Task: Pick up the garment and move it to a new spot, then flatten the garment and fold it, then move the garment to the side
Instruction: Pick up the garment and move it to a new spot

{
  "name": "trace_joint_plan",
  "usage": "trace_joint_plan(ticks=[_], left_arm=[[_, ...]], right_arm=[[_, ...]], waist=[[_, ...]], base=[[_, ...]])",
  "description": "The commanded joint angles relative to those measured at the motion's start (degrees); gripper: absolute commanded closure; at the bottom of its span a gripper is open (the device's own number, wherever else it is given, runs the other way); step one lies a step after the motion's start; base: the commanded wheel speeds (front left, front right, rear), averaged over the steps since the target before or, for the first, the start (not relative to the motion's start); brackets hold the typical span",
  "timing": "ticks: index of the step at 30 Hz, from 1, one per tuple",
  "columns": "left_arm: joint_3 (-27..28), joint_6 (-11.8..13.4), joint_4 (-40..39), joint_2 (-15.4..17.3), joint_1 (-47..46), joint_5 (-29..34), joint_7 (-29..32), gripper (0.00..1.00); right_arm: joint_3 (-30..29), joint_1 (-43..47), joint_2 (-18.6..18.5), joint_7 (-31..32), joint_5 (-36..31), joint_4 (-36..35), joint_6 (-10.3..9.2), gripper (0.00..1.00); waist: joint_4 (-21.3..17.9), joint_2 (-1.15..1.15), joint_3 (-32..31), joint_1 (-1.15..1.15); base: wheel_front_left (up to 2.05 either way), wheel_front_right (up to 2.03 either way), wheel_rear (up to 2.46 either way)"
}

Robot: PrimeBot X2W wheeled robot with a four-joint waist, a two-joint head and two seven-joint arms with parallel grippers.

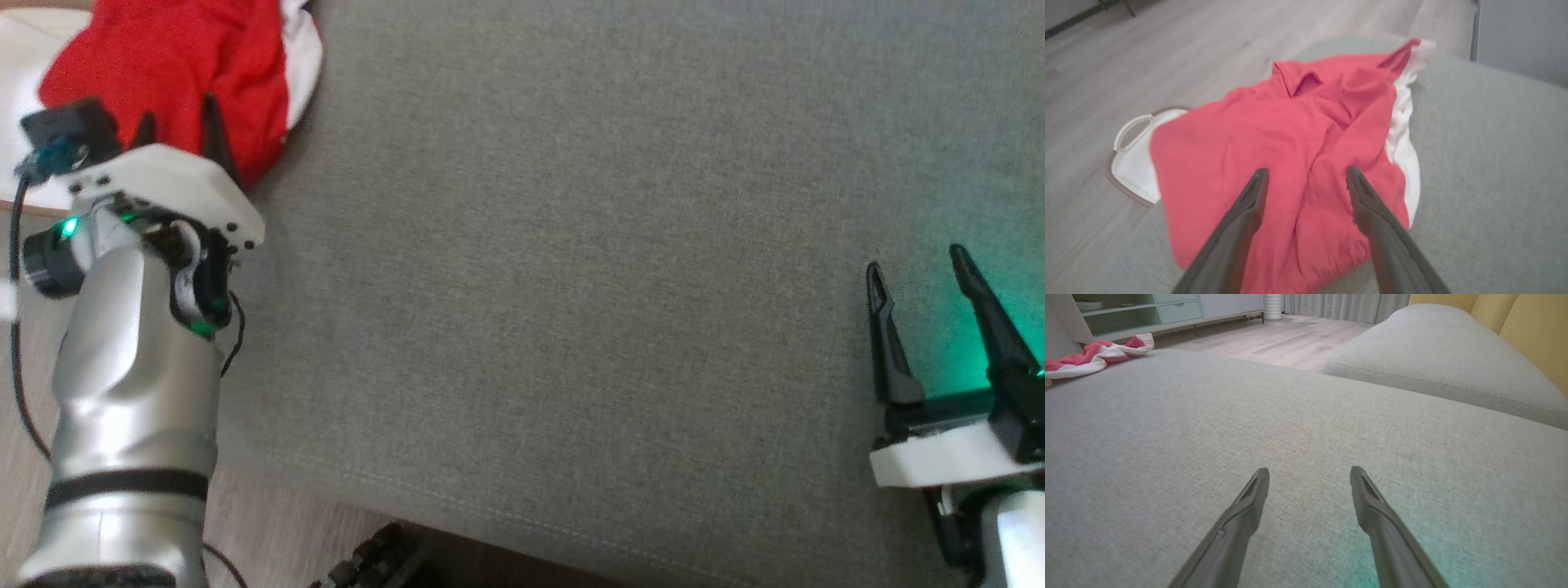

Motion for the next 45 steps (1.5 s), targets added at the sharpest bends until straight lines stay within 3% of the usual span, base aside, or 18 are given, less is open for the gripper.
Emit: trace_joint_plan(ticks=[1, 8, 9, 10, 11, 18, 24, 28, 30, 36, 41, 45], left_arm=[[0.8, -0.9, 1.9, 3.2, -1.8, 0.2, 1.7, 0.0], [-1.5, -3.4, 14.6, 4.1, -6.9, 0.9, 3.8, 0.0], [-1.9, -4.2, 16.0, 4.1, -7.4, 0.9, 3.9, 0.31], [-2.0, -4.9, 16.8, 4.1, -8.0, 0.8, 3.4, 0.7], [-2.1, -5.4, 17.4, 4.3, -8.5, 0.7, 2.5, 1.0], [-3.3, -9.2, 16.4, 5.6, -11.3, 0.7, -2.3, 1.0], [-6.8, -12.4, 7.4, 5.3, -10.9, -1.3, 2.1, 1.0], [-11.5, -12.8, -5.9, 5.8, -7.2, -7.7, 10.8, 1.0], [-15.1, -12.8, -20.2, 8.4, -2.8, -14.7, 18.3, 1.0], [-15.6, -12.3, -45.8, 12.0, 5.2, -25.5, 30.6, 1.0], [-16.8, -9.7, -59.5, 10.1, 8.6, -32.5, 36.8, 1.0], [-18.7, -7.9, -65.5, 7.7, 9.6, -37.7, 40.4, 1.0]], right_arm=[[1.4, -0.4, -1.0, 0.5, 0.3, -2.8, 0.43, 0.0], [1.8, 0.0, -1.1, 1.9, 0.9, -4.2, 0.43, 0.0], [1.8, 0.1, -1.0, 1.9, 1.0, -4.2, 0.43, 0.0], [1.8, 0.2, -0.7, 1.8, 1.1, -4.0, 0.43, 0.0], [1.7, 0.2, -0.5, 1.7, 1.2, -3.8, 0.43, 0.0], [2.3, 0.9, 2.1, -0.4, 2.2, 0.0, 0.43, 0.0], [3.8, 1.3, 4.5, -2.8, 3.2, 4.5, 0.43, 0.0], [4.3, 0.7, 5.4, -4.4, 4.2, 7.7, 0.43, 0.0], [4.6, 0.6, 5.7, -5.5, 5.3, 10.0, 0.43, 0.0], [5.1, 0.7, 5.7, -7.2, 9.2, 13.4, 0.43, 0.0], [5.7, 0.0, 5.7, -7.8, 10.6, 15.1, 0.43, 0.0], [6.3, -1.0, 5.7, -7.9, 11.5, 15.9, 0.43, 0.0]], waist=[[-1.1, 0.0, 2.1, 0.0], [-2.2, 0.0, 2.1, 0.0], [-2.4, 0.0, 1.8, 0.0], [-2.5, 0.0, 1.5, 0.0], [-2.6, 0.0, 1.1, 0.0], [-3.0, 0.0, -4.9, 0.0], [-4.2, 0.0, -10.9, 0.0], [-6.6, 0.0, -14.2, 0.0], [-8.7, 0.0, -16.3, 0.0], [-13.1, 0.0, -18.6, 0.0], [-16.7, 0.0, -18.6, 0.0], [-19.4, 0.0, -17.7, 0.0]], base=[[0.0, 0.0, 0.0], [0.0, 0.0, 0.0], [0.0, 0.0, 0.0], [0.0, 0.0, 0.0], [0.0, 0.0, 0.0], [0.0, 0.0, 0.0], [0.0, 0.0, 0.0], [0.0, 0.0, 0.0], [0.0, 0.0, 0.0], [0.0, 0.0, 0.0], [0.0, 0.0, 0.0], [0.0, 0.0, 0.0]])
